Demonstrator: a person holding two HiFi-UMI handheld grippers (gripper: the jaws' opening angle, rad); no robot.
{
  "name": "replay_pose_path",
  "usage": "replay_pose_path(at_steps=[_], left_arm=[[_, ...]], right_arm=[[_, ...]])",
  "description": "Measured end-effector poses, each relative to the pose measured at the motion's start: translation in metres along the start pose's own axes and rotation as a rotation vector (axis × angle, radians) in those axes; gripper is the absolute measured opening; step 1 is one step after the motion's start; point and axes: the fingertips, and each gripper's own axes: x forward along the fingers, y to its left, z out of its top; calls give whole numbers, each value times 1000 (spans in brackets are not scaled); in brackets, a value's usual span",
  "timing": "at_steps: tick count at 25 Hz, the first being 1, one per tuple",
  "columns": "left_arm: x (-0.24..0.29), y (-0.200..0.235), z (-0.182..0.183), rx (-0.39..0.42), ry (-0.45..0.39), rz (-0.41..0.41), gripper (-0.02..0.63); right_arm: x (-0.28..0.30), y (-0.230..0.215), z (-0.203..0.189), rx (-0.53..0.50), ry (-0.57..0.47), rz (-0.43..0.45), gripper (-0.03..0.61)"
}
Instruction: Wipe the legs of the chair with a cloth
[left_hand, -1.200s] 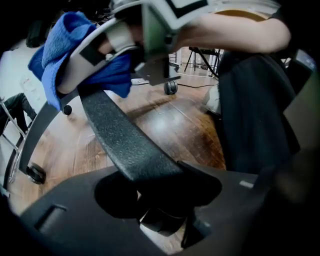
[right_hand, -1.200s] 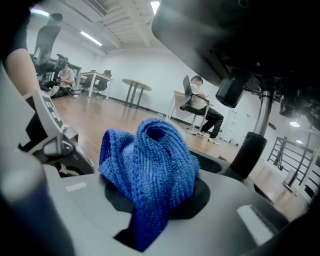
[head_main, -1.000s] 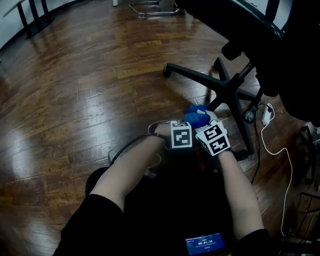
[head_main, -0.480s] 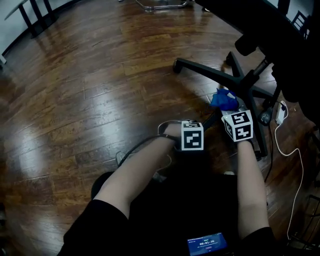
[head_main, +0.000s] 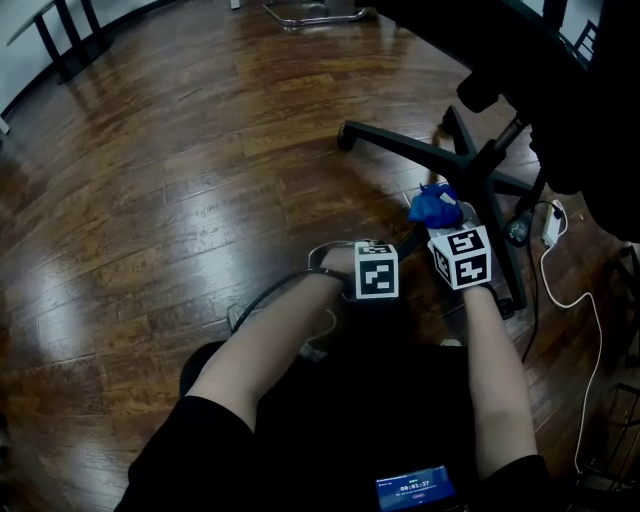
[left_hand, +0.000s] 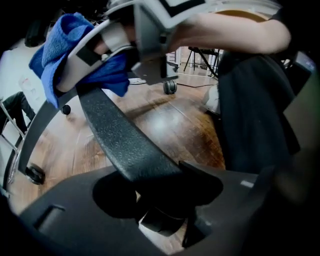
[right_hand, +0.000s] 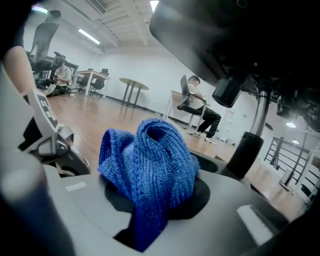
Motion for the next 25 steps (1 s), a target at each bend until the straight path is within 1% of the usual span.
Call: replay_pose_path(at_steps=[2, 4, 6, 8, 9, 12, 13, 15, 17, 19, 21, 23, 25], left_arm=[[-1, 1, -2, -7, 1, 18, 253], [-2, 3, -3, -13, 2, 32, 253], [-1, 4, -3, -19, 3, 42, 253], [-1, 4, -2, -22, -1, 44, 253], [-1, 4, -1, -23, -3, 43, 253], [-2, 2, 0, -8, -5, 29, 253], [-2, 2, 0, -1, -7, 23, 253], [-2, 1, 1, 11, -11, 12, 253], [-1, 1, 1, 12, -10, 8, 253], [-1, 0, 2, 14, -6, 3, 253], [0, -2, 2, 22, -5, -12, 253], [0, -3, 1, 28, -5, -28, 253], [-1, -2, 0, 29, -1, -32, 253]], right_arm=[[-5, 32, -1, -32, 17, 84, 92], [-9, 67, -2, -91, 39, 174, 92], [-12, 97, -4, -194, 66, 251, 92], [-15, 113, -5, -307, 75, 290, 91], [-15, 115, -5, -325, 68, 303, 91], [-13, 109, -6, -288, 57, 343, 91], [-11, 103, -5, -276, 64, 336, 91], [-2, 80, -3, -260, 78, 270, 91], [7, 43, -1, -234, 72, 162, 91], [11, 0, 2, -175, 45, 41, 91], [12, -31, 5, -111, 16, -52, 91], [13, -41, 7, -90, -1, -95, 91], [14, -40, 8, -85, -3, -112, 91]])
